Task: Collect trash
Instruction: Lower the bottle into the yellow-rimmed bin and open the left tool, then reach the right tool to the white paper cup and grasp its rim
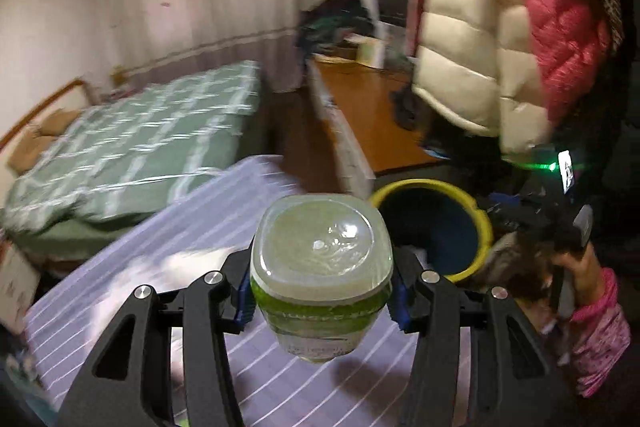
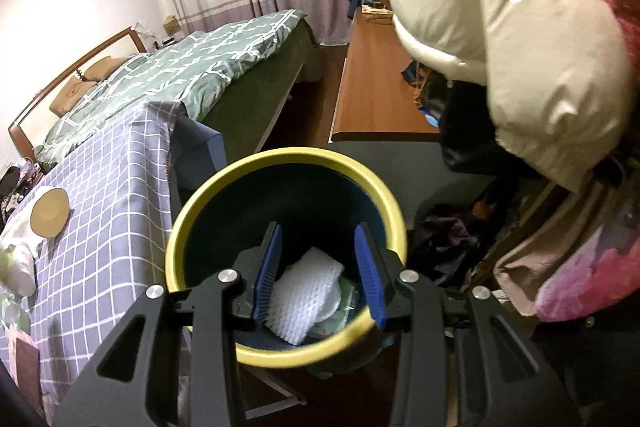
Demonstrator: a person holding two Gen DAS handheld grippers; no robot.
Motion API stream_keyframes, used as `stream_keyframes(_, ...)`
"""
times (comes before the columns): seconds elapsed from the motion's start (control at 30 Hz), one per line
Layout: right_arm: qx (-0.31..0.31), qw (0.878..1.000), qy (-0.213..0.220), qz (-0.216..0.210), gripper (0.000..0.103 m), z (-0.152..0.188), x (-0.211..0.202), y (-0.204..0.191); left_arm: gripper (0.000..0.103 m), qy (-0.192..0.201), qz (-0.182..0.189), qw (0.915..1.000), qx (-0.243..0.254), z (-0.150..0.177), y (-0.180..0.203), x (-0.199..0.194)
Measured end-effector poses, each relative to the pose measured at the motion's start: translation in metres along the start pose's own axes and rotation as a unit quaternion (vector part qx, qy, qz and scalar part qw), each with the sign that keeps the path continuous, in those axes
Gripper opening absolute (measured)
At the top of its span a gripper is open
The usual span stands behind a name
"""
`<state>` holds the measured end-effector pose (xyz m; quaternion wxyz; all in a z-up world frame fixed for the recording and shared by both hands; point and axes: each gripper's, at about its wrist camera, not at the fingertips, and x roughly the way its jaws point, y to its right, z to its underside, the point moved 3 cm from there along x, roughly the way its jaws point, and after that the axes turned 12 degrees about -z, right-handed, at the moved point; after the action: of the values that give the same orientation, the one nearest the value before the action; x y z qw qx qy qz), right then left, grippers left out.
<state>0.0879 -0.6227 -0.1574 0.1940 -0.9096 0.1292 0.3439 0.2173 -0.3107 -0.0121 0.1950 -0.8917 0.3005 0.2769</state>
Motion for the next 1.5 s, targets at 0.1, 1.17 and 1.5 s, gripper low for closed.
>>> stream_keyframes(0.1,0.0,1.0,0.005,0.006,0.037,0.004,-0.009,0.009,0.051,0.0,0.032,0.9993,0.02,-0.021,0.047,0.032)
stream_keyframes(1.17,-0.005,1.0,-0.005,0.013,0.043,0.011,-0.02,0.018,0.097,-0.031,0.022,0.9993,-0.006,-0.011,0.094,0.081)
stream_keyframes(1.5,-0.048,0.998,-0.031,-0.022,0.044,0.006,-0.001,-0.043,0.097,-0.022,-0.038,0.9961,-0.077,0.032,0.003,0.037)
